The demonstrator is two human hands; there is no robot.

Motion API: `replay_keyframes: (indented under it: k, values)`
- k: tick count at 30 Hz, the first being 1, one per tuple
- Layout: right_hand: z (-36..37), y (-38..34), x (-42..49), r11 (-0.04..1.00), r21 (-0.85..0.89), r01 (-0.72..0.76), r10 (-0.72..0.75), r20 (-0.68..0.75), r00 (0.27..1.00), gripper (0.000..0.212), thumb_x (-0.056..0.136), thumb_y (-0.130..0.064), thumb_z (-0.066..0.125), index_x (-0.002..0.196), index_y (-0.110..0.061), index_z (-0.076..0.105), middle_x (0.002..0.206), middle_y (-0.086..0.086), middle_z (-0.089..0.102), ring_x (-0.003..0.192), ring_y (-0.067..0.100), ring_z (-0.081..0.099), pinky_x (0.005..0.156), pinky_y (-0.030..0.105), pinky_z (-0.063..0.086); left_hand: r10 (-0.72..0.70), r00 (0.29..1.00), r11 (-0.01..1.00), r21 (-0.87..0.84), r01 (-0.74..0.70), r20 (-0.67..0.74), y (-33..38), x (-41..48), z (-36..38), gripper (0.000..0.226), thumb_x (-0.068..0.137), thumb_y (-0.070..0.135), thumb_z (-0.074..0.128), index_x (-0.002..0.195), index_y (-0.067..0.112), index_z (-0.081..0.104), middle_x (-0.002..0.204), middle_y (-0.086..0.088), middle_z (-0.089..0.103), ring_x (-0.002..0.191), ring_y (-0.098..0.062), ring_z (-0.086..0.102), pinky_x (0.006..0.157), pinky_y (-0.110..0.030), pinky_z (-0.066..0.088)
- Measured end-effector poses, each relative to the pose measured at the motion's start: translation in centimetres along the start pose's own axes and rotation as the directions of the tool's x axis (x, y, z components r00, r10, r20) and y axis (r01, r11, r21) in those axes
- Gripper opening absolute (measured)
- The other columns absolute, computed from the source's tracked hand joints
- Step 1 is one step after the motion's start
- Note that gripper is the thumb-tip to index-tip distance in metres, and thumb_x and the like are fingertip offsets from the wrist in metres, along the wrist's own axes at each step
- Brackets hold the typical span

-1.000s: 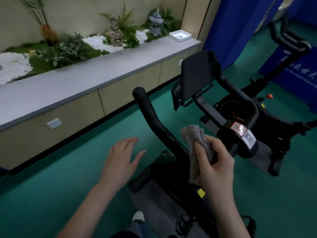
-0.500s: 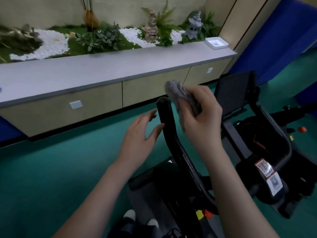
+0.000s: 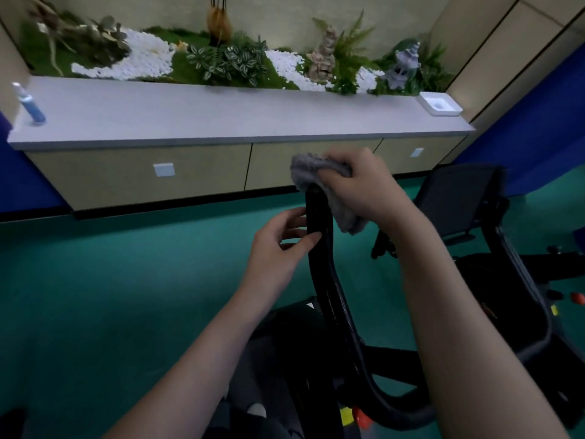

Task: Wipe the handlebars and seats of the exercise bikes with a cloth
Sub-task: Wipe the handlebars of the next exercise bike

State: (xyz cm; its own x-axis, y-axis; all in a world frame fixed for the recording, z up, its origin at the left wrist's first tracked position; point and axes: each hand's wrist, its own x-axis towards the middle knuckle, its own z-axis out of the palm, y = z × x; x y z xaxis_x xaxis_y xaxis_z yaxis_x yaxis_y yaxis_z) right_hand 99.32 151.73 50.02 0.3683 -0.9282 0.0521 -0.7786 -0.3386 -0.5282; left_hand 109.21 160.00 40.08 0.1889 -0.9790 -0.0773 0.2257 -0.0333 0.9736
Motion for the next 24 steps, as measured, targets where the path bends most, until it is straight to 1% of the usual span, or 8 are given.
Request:
replay_keyframes:
  k: [2,4,6,9,13,15,20,24]
  values:
    - [1.5,0.3,-1.4,0.996,0.084,-0.013,0.029,-0.194,0.981,0.027,0.090,-0.011,0.054,0.065,-0.022,0.057,0.056,-0.003,0.051,0.050,0.005,0.046,0.042,0.017,0.036,0.002,1.000,1.000,-0.016,-0.002,0.010,-0.2,0.0,0.0,0.038,0.081,-0.007,0.067,0.114,0.009,0.060,0.100,-0.003,0.067,0.079,-0.006,0.061,0.078,-0.020,0.051]
    - [3.2,0.5,-3.1,0.995,0.090,0.051,-0.014,-0.375,0.927,0.014,0.088,-0.006,0.058,0.087,-0.012,0.070,0.076,0.001,0.063,0.074,0.010,0.059,0.062,0.019,0.044,0.003,1.000,0.999,-0.033,-0.003,0.025,-0.4,0.1,-0.1,0.041,0.080,-0.010,0.066,0.113,0.013,0.059,0.097,0.002,0.065,0.074,0.001,0.060,0.075,-0.015,0.051]
    - [4.8,0.7,-4.6,0.990,0.092,0.105,-0.042,-0.525,0.850,0.018,0.086,0.001,0.060,0.100,-0.003,0.070,0.098,0.010,0.064,0.094,0.025,0.060,0.081,0.022,0.045,0.005,0.999,0.999,-0.048,-0.003,0.042,-0.5,0.3,-0.2,0.045,0.079,-0.013,0.065,0.111,0.017,0.058,0.095,0.004,0.065,0.072,0.004,0.060,0.075,-0.015,0.050]
    - [6.9,1.4,-6.9,0.987,0.094,0.132,-0.039,-0.653,0.756,0.019,0.084,0.006,0.063,0.102,0.005,0.069,0.102,0.020,0.060,0.096,0.027,0.060,0.087,0.022,0.047,0.013,0.998,0.997,-0.077,-0.008,0.067,-0.7,0.4,-0.5,0.046,0.078,-0.015,0.064,0.111,0.016,0.059,0.095,0.002,0.066,0.078,-0.002,0.061,0.080,-0.021,0.052]
    - [8.2,1.3,-7.7,0.983,0.142,0.119,0.019,-0.715,0.698,0.020,0.084,0.003,0.064,0.103,0.005,0.069,0.100,0.020,0.059,0.095,0.022,0.060,0.086,0.015,0.046,-0.001,0.996,0.994,-0.110,0.011,0.086,-0.8,0.3,-0.8,0.044,0.077,-0.011,0.066,0.115,0.011,0.061,0.099,-0.003,0.067,0.085,-0.010,0.062,0.088,-0.031,0.053]
    - [7.9,1.0,-6.9,0.979,0.135,0.153,-0.008,-0.725,0.688,0.020,0.084,0.003,0.063,0.103,0.004,0.070,0.100,0.019,0.057,0.094,0.019,0.057,0.086,0.014,0.045,-0.017,0.996,0.992,-0.120,0.028,0.092,-0.8,0.3,-0.8,0.044,0.078,-0.009,0.068,0.115,0.012,0.061,0.104,-0.007,0.068,0.090,-0.015,0.063,0.091,-0.035,0.053]
    - [8.0,1.8,-7.6,0.980,0.018,0.199,-0.142,-0.638,0.757,0.024,0.082,0.008,0.063,0.103,0.000,0.071,0.104,0.006,0.051,0.094,0.027,0.057,0.085,0.018,0.044,-0.019,0.996,0.992,-0.124,0.030,0.089,-1.2,0.3,-0.9,0.040,0.078,-0.010,0.066,0.114,0.008,0.062,0.105,-0.009,0.068,0.090,-0.014,0.064,0.089,-0.036,0.053]
    - [8.1,2.3,-8.8,0.980,-0.001,0.200,-0.162,-0.594,0.788,0.024,0.085,0.006,0.061,0.105,-0.002,0.071,0.106,0.011,0.053,0.097,0.029,0.057,0.087,0.020,0.046,-0.026,0.993,0.992,-0.123,0.041,0.119,-1.8,0.3,-1.2,0.042,0.078,-0.014,0.065,0.115,0.003,0.060,0.103,-0.008,0.067,0.090,-0.016,0.063,0.090,-0.037,0.053]
